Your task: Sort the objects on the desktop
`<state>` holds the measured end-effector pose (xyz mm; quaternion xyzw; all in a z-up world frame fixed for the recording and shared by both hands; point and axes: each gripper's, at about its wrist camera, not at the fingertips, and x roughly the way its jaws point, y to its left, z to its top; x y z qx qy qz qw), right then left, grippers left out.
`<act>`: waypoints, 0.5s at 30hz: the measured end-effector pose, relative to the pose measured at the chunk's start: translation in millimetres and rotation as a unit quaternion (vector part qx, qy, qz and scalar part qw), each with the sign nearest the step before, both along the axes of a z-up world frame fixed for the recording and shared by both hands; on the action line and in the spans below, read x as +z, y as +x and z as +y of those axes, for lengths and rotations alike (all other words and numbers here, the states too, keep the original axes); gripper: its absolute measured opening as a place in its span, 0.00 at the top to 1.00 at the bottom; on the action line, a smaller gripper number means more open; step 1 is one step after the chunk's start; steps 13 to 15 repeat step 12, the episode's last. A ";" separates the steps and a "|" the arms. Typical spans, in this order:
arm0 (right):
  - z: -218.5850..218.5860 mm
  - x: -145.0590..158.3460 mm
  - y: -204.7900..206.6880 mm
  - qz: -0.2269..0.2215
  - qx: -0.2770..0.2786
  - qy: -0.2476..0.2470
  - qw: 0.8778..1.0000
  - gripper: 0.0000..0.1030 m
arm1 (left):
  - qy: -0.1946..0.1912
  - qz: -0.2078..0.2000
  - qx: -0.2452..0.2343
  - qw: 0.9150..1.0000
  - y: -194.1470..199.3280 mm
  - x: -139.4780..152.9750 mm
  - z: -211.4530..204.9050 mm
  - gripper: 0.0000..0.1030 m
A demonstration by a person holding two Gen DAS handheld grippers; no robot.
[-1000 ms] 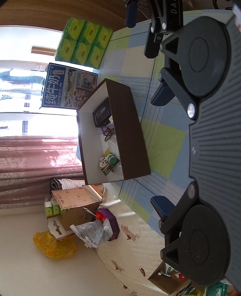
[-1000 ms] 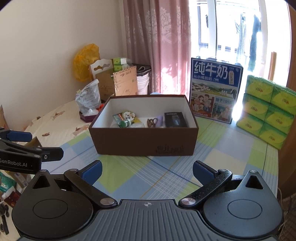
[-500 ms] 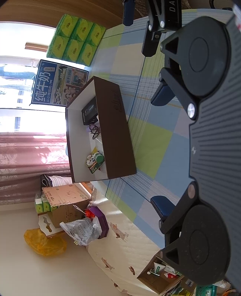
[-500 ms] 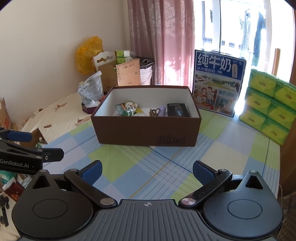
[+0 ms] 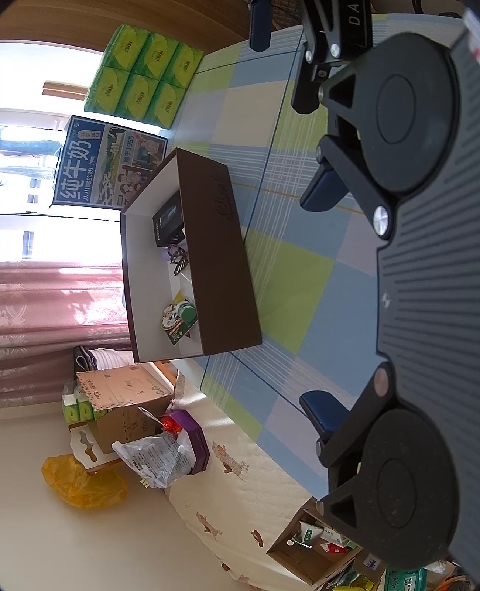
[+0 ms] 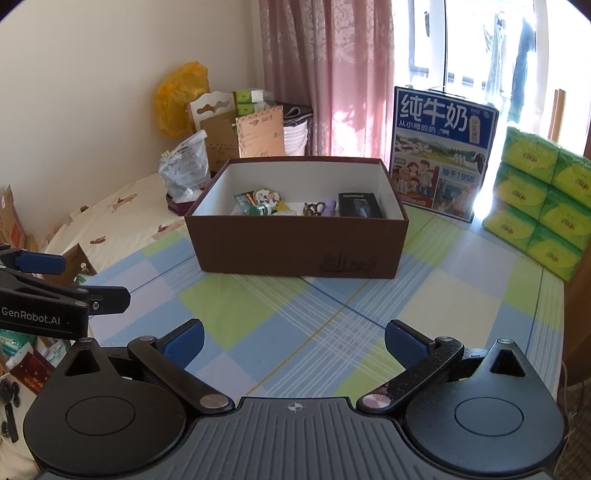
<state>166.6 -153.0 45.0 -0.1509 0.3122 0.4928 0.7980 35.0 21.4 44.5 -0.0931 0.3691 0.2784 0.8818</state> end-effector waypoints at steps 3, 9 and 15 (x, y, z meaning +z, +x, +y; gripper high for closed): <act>0.4 -1.1 -0.2 0.000 -0.001 -0.002 1.000 0.02 | -0.001 0.001 -0.001 1.000 0.5 -1.6 0.9 0.01; 1.6 -4.5 -1.0 0.002 -0.003 -0.006 1.000 0.02 | -0.002 0.002 -0.004 1.000 1.1 -3.9 2.5 0.01; 1.5 -4.9 -1.1 0.002 -0.003 -0.007 1.000 0.02 | -0.001 0.003 -0.004 1.000 1.9 -5.1 3.6 0.01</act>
